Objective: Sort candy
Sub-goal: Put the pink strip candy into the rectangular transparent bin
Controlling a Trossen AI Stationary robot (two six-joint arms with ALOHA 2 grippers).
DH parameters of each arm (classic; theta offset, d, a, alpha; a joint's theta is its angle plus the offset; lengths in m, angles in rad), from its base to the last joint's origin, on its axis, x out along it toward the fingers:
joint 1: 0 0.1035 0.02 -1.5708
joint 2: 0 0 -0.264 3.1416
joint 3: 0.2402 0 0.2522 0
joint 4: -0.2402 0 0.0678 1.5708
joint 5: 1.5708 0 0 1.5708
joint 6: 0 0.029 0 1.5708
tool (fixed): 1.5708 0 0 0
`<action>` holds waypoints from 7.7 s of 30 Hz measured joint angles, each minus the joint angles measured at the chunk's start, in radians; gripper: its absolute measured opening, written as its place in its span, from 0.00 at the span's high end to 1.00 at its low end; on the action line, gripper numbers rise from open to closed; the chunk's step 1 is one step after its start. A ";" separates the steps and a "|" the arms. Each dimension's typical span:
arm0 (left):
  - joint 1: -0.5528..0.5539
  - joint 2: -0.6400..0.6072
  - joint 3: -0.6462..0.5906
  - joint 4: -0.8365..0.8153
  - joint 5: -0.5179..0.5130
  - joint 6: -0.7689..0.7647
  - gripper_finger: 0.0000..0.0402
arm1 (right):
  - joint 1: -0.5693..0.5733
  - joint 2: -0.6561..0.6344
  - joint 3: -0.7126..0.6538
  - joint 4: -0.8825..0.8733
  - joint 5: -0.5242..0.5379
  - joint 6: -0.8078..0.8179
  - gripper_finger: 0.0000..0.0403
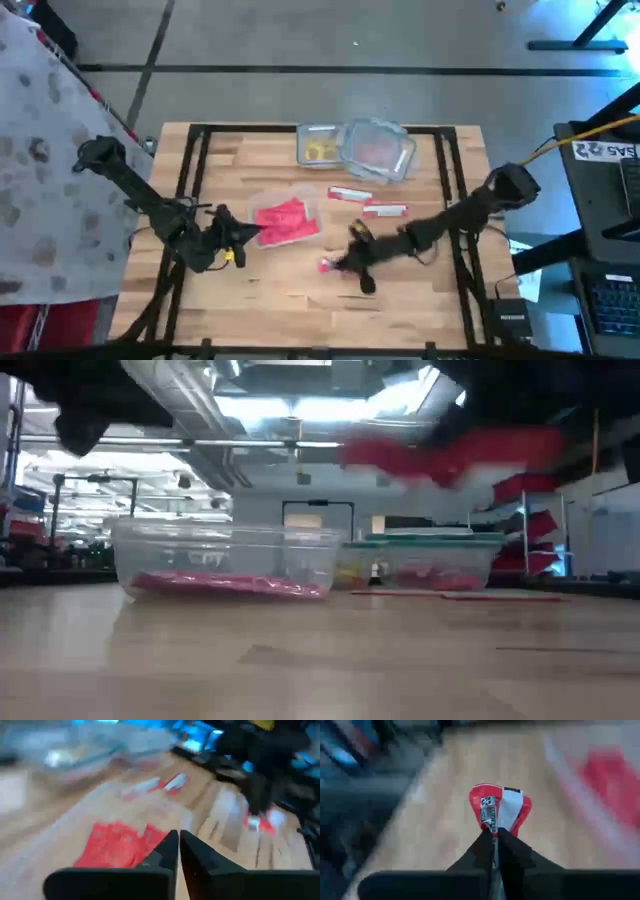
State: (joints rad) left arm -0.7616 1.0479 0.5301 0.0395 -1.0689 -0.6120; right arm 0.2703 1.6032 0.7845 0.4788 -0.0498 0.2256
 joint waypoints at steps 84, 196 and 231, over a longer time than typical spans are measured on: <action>0.248 0.250 0.033 -0.157 0.101 -0.457 0.87 | -0.229 -0.031 0.576 -1.093 0.137 -0.179 0.61; 0.002 0.034 0.032 -0.084 0.055 -0.227 0.64 | -0.159 0.474 0.299 0.224 0.445 0.248 1.00; -0.005 0.083 0.032 -0.125 0.073 -0.317 0.64 | -0.167 0.132 0.347 -1.054 0.355 -0.246 0.51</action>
State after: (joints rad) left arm -0.7662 1.1307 0.5625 -0.0860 -0.9962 -0.9289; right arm 0.1034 1.7348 1.1314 -0.5753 0.3056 -0.0204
